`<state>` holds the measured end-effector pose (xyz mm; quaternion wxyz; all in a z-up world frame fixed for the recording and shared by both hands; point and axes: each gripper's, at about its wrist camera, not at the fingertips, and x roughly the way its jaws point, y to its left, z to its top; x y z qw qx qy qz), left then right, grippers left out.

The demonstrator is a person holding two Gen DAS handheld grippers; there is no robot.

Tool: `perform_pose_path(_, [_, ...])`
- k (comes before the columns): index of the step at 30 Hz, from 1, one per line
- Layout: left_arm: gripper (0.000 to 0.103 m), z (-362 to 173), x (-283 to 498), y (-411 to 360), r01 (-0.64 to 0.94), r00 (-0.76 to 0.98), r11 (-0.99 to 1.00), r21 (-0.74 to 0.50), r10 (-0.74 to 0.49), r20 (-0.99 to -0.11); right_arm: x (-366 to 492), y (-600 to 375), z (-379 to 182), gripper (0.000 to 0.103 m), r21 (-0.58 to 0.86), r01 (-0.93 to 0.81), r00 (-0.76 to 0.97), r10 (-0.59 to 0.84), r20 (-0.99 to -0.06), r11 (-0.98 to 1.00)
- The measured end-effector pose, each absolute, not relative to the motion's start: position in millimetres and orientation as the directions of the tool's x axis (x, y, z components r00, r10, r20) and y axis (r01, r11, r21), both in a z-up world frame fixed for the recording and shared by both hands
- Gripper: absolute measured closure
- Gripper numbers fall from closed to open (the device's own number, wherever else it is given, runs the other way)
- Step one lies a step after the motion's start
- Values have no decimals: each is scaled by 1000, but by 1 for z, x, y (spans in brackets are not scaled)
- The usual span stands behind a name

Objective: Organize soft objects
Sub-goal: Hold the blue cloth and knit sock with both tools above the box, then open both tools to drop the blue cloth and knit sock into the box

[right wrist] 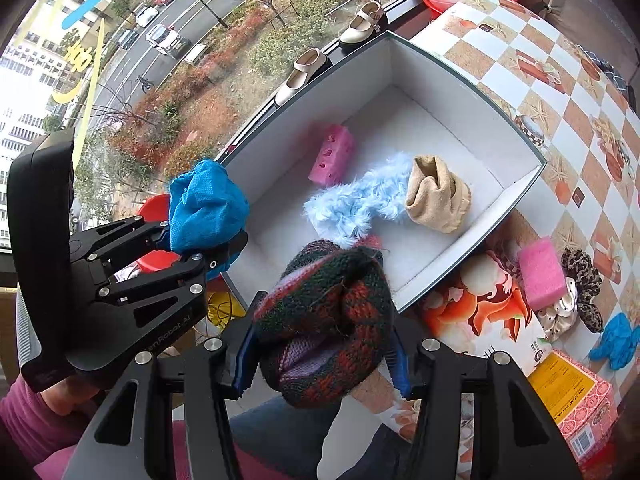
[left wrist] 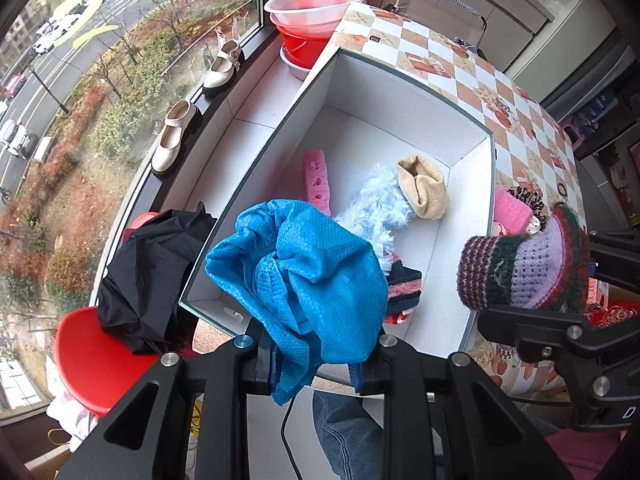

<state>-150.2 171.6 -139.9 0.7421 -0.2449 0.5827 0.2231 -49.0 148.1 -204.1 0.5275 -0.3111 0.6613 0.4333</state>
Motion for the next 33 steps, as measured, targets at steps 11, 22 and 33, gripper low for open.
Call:
perform_pose_path(11, [75,-145,-151,177,-625,211,774,-99,46,-976,-56,159,-207,49,224,-894,-232,26,-972,388])
perform_pose_path(22, [75,-149,-148,178,-615,210,783,-94,47,-977,-58,168,-211,49,196,-912,-203,19,-979,361])
perform_pose_path(33, [22,-145,-148,178,-614,196,787,-58,80,-977,-43,172,-209,11,204,-889,-200,54,-978,410])
